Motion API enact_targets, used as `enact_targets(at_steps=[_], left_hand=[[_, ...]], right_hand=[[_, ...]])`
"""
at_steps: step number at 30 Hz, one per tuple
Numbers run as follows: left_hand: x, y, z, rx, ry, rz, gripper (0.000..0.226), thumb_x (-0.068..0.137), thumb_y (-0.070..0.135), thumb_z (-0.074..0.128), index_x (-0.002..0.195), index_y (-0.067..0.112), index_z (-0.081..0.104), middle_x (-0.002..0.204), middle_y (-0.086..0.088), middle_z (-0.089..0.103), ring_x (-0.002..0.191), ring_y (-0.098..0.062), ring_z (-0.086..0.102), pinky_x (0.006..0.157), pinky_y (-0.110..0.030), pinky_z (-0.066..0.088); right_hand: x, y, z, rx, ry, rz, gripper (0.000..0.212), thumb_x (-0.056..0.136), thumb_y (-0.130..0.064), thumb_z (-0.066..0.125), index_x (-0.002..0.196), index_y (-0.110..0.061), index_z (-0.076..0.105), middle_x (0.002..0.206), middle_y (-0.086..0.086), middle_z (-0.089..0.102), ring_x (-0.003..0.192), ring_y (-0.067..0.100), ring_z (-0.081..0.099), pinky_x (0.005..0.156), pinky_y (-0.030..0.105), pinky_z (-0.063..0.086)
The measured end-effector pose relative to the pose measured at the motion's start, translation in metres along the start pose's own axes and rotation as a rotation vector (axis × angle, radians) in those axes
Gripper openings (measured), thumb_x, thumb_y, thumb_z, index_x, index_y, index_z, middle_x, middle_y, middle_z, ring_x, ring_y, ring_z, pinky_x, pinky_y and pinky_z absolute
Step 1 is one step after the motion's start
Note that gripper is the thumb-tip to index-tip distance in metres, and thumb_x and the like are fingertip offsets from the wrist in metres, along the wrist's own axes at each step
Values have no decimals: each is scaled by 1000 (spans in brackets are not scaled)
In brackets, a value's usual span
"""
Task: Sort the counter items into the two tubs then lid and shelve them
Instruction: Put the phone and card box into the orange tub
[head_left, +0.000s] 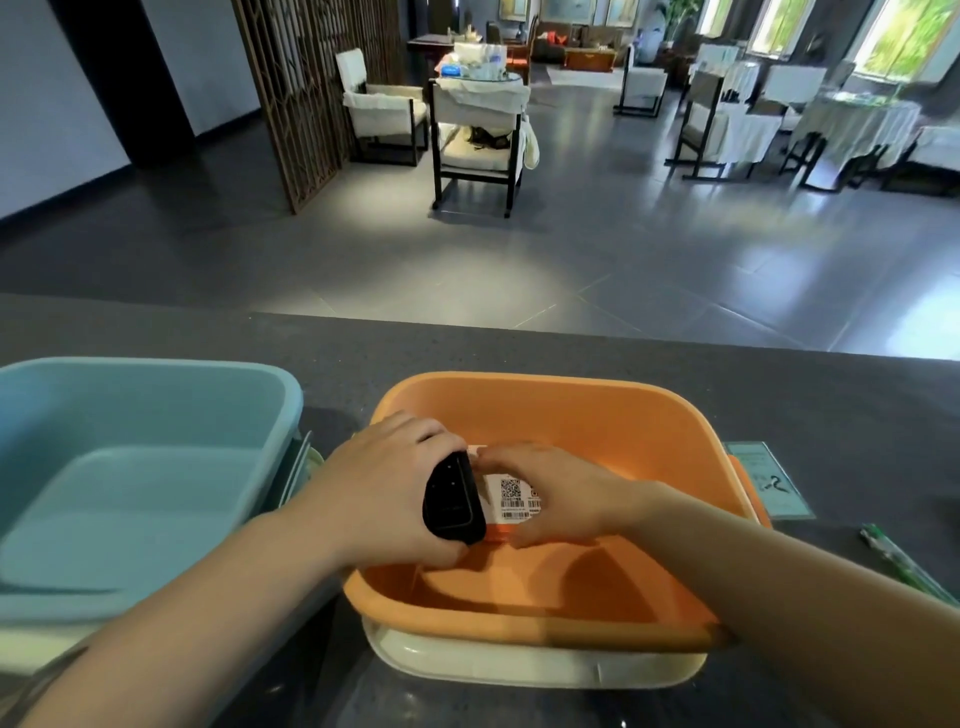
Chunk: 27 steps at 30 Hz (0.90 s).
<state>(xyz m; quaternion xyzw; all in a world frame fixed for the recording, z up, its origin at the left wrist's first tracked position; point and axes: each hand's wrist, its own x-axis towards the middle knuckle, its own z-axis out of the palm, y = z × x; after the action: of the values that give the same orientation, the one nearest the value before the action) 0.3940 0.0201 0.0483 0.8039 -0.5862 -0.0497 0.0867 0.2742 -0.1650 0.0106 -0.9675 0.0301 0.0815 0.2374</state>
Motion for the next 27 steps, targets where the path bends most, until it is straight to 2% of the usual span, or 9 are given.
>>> enact_targets(at_steps=[3, 7, 9, 13, 17, 19, 21, 24, 27], left_hand=[[0, 0, 0, 28, -16, 11, 77, 44, 74, 59, 113, 43, 46, 106, 26, 47, 100, 0, 42, 81, -25, 46], [13, 4, -6, 82, -96, 21, 77, 42, 76, 59, 109, 40, 49, 103, 21, 49, 97, -5, 44, 77, -30, 48], [26, 7, -9, 95, -185, 51, 80, 42, 72, 63, 112, 36, 47, 106, 17, 49, 101, -8, 44, 80, -35, 50], [54, 12, -9, 183, -351, 162, 86, 44, 58, 77, 118, 29, 44, 112, 9, 48, 105, -15, 48, 85, -37, 50], [69, 11, 0, 148, -461, 259, 99, 52, 32, 86, 137, 24, 36, 132, 4, 44, 122, -18, 41, 99, -36, 42], [70, 9, 6, 150, -479, 312, 100, 58, 29, 84, 143, 25, 31, 147, 2, 34, 133, -18, 30, 109, -36, 33], [67, 6, 11, 104, -465, 285, 99, 62, 34, 80, 145, 29, 28, 151, 4, 27, 135, -18, 26, 111, -35, 29], [63, 6, 15, 49, -311, 141, 87, 62, 57, 74, 136, 31, 38, 132, 8, 43, 121, -17, 40, 99, -38, 41], [62, 9, 18, 47, -279, 64, 66, 70, 51, 72, 128, 29, 49, 118, 5, 51, 112, -17, 48, 90, -39, 45]], right_hand=[[-9, 4, -7, -33, 48, 45, 79, 71, -36, 80, 139, -23, 42, 141, -8, 46, 128, 9, 39, 102, 17, 26], [-29, 10, -18, -135, 74, 100, 68, 73, -39, 75, 134, -31, 45, 140, -13, 46, 129, 7, 39, 106, 30, 36], [-39, 12, -21, -141, 136, 138, 63, 75, -41, 72, 132, -34, 46, 138, -14, 47, 129, 6, 39, 106, 29, 37], [-50, 14, -20, -89, 235, 257, 57, 80, -42, 70, 131, -37, 47, 138, -16, 47, 130, 6, 38, 107, 28, 34], [-53, 12, -16, -33, 274, 278, 53, 81, -36, 70, 130, -36, 49, 138, -15, 46, 129, 6, 39, 107, 26, 34], [-53, 12, -15, -21, 294, 278, 53, 82, -34, 70, 131, -36, 48, 139, -15, 45, 130, 5, 37, 107, 26, 33], [-53, 12, -15, -11, 309, 277, 52, 83, -33, 69, 130, -36, 49, 139, -15, 45, 130, 5, 37, 107, 25, 32], [-52, 12, -16, -4, 312, 269, 49, 83, -32, 68, 129, -35, 50, 136, -15, 47, 129, 5, 38, 107, 25, 33], [-50, 11, -16, 3, 311, 272, 47, 83, -33, 68, 127, -35, 51, 133, -16, 50, 125, 4, 42, 106, 26, 37]])
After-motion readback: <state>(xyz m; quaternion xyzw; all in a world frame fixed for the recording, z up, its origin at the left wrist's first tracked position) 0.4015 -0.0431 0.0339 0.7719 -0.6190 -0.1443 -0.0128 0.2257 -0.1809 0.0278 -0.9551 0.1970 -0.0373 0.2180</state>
